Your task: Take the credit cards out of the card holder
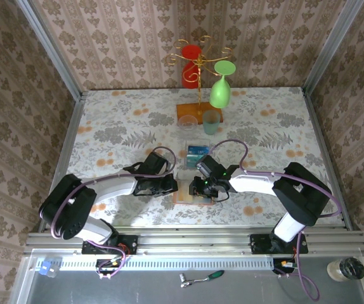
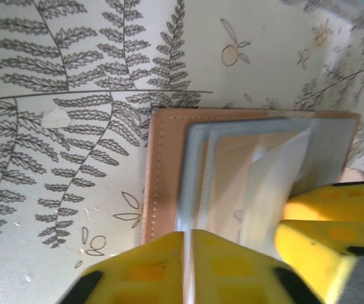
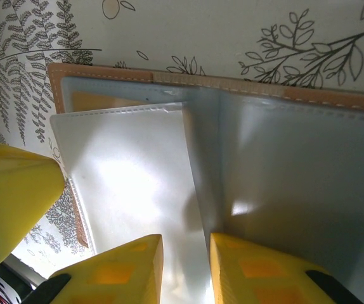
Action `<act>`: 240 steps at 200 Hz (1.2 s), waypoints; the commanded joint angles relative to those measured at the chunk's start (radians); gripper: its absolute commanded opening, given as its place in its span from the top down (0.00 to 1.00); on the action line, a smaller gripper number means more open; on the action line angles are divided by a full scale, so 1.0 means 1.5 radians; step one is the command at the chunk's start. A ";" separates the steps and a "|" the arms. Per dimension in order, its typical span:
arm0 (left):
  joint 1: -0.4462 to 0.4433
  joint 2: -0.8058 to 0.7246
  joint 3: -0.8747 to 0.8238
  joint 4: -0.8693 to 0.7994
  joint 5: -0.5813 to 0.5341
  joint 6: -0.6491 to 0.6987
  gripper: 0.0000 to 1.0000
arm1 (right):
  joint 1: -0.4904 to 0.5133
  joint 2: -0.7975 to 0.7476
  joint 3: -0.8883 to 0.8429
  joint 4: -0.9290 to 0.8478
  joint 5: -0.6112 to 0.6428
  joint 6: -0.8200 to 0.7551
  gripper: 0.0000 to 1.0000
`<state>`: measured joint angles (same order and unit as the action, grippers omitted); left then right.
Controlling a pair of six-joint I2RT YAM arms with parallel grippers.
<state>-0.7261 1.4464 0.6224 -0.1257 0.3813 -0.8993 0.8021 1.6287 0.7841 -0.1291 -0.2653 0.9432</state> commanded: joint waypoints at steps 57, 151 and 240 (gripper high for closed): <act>-0.017 0.008 0.003 0.054 0.029 -0.028 0.67 | -0.008 0.000 -0.016 0.007 0.002 0.001 0.74; -0.031 0.041 0.006 0.114 0.051 -0.055 0.79 | -0.009 -0.013 -0.023 0.017 -0.001 0.006 0.74; -0.056 0.030 0.057 0.075 0.048 -0.054 0.78 | -0.040 -0.153 -0.047 -0.034 0.063 -0.001 0.71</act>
<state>-0.7925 1.5059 0.6582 0.0219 0.4423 -0.9756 0.7658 1.4742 0.7441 -0.1177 -0.2386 0.9459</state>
